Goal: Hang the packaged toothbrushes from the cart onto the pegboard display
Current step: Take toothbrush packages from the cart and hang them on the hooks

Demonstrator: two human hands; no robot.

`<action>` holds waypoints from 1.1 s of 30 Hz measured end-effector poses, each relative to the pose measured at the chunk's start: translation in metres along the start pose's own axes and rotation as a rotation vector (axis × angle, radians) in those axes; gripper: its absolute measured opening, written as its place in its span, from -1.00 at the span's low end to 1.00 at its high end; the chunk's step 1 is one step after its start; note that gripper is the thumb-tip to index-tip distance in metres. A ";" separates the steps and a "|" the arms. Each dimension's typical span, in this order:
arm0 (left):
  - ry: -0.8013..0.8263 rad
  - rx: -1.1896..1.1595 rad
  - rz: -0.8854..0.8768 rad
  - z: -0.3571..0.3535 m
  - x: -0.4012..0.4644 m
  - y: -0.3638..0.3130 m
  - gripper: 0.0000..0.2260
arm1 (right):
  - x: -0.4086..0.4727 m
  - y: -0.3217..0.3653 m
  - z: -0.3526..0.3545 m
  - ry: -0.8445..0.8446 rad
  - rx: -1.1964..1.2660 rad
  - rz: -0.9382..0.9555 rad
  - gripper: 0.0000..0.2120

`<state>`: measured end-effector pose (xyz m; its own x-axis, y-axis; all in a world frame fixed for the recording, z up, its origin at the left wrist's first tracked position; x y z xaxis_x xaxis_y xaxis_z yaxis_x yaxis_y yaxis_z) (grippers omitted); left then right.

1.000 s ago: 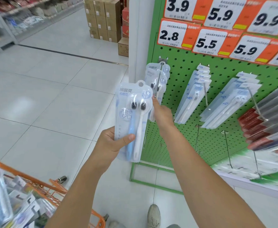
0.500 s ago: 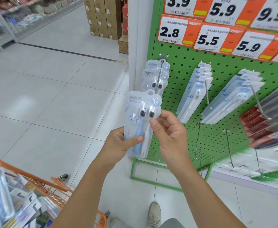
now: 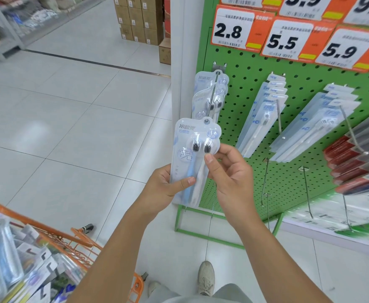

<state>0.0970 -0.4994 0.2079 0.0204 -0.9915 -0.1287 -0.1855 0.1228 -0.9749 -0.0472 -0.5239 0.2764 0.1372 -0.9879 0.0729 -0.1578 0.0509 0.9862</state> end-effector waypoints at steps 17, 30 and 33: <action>-0.451 0.240 0.064 0.043 0.019 0.010 -0.68 | 0.108 -0.020 0.010 -0.145 -0.208 -0.010 -0.84; -0.832 0.369 0.199 0.150 -0.112 0.075 -0.84 | -0.009 -0.166 -0.043 0.058 -0.259 -0.537 -0.88; -1.021 0.465 0.297 0.190 -0.195 0.108 -0.86 | -0.092 -0.239 -0.133 0.663 -0.501 -0.720 -0.87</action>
<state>0.2597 -0.2848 0.0933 0.8590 -0.4502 -0.2437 0.0584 0.5590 -0.8271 0.1082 -0.4254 0.0538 0.5598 -0.5424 -0.6265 0.5645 -0.3038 0.7675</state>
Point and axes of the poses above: each hand's wrist, its own x-axis towards the middle knuckle, its own z-axis out of the back of the hand, y = z × x, the point moved 8 cm from there along x, towards the middle knuckle, and after that the axes turned 4 degrees about -z, right-handed, at the moved point
